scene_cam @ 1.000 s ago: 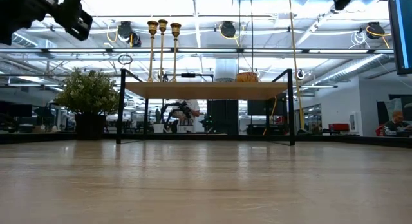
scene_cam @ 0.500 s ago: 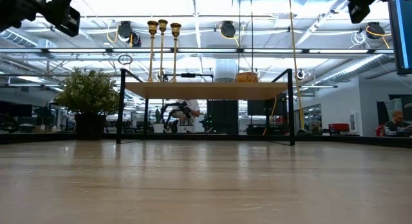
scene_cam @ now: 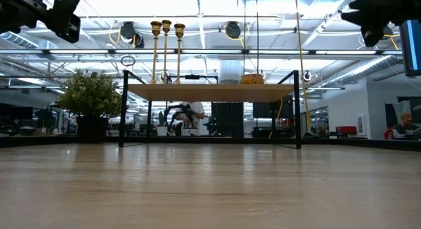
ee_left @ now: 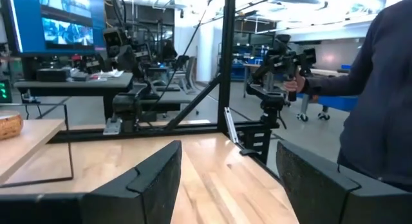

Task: Pick & Place candle stick holders
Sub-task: Return to Home Position

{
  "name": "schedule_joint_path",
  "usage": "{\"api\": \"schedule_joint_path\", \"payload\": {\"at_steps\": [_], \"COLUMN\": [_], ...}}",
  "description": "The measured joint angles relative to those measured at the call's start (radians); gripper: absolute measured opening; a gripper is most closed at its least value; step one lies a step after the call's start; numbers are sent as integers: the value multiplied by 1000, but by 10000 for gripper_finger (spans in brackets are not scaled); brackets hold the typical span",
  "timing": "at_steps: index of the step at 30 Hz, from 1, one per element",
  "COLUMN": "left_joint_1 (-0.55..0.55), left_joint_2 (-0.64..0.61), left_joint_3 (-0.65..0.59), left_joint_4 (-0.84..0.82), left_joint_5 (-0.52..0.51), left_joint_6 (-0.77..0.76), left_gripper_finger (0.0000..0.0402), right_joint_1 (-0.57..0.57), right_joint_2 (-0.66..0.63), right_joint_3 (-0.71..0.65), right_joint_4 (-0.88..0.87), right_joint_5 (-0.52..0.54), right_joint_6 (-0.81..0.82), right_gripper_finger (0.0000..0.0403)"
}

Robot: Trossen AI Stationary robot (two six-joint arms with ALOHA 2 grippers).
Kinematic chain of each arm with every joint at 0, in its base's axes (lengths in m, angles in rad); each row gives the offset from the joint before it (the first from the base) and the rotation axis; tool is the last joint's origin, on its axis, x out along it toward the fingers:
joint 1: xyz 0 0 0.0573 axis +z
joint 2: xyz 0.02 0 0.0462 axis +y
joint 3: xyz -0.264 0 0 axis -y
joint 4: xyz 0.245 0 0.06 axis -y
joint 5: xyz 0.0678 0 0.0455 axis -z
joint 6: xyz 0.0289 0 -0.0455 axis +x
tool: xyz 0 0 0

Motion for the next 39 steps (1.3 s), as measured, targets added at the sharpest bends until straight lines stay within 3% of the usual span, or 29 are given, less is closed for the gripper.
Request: {"api": "schedule_joint_path", "payload": {"at_steps": [12,19,26,39], "left_joint_1": [0,0,0,0], "left_joint_2": [1,1,1,1], "left_joint_3": [0,-3,-84,-138], "left_joint_4": [-12,-28,57,77], "left_joint_5": [0,0,1,62], "left_joint_6": [50,53,26,20], "left_gripper_finger": [253,253,253,253], "right_joint_1": [0,0,0,0], "right_joint_2": [-39,-39,-39,-39], "right_joint_3": [-145,-289,-427,-448], "right_joint_4": [34,230,429,435], "right_joint_5": [46,47,51,78], "right_joint_6": [50,75,80,80], "right_gripper_finger": [112,112,112,110]}}
